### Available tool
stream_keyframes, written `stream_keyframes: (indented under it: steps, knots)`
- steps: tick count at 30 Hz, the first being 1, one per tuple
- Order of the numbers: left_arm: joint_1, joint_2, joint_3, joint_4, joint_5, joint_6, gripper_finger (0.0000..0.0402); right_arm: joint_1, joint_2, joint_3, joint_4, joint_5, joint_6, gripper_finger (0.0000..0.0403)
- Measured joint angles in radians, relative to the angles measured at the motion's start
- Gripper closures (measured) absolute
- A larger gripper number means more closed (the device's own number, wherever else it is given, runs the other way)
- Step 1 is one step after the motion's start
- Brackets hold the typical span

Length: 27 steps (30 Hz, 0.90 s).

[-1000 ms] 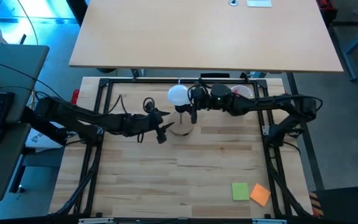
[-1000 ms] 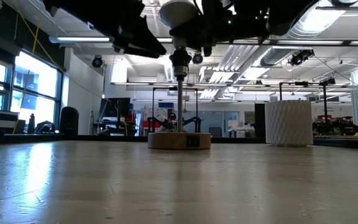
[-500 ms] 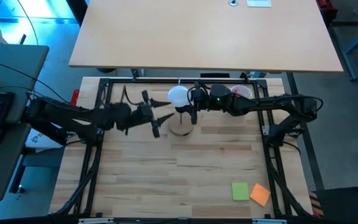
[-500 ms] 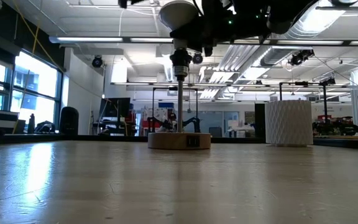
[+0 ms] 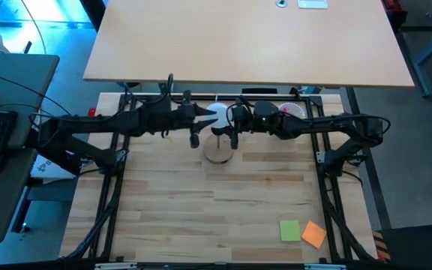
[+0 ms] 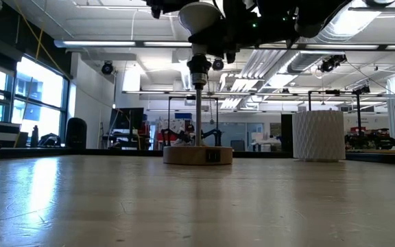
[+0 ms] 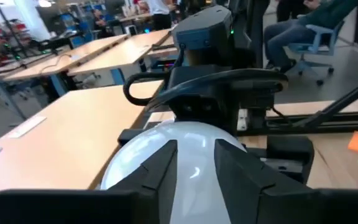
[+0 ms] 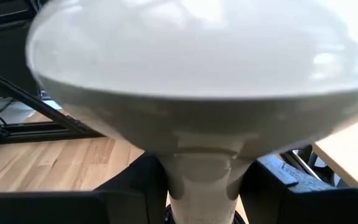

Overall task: Screw lightbulb
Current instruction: Insert the white lightbulb into the desk lamp

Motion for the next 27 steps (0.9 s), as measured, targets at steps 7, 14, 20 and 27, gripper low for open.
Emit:
stream_keyframes:
  steps: [7, 14, 20, 27]
  knots:
    - [0.016, 0.047, 0.015, 0.011, 0.010, -0.003, 0.0318, 0.001, 0.005, -0.006, -0.020, 0.037, 0.017, 0.0204]
    - [0.015, 0.048, 0.015, -0.002, 0.007, -0.017, 0.0319, 0.000, -0.047, -0.004, -0.042, 0.035, 0.015, 0.0190]
    - [0.015, 0.042, 0.013, -0.003, -0.010, -0.019, 0.0319, 0.001, -0.130, -0.003, -0.168, 0.058, 0.006, 0.0189]
    - [-0.002, 0.012, 0.010, -0.017, -0.039, -0.018, 0.0319, 0.018, -0.209, -0.002, -0.302, 0.170, -0.010, 0.0188]
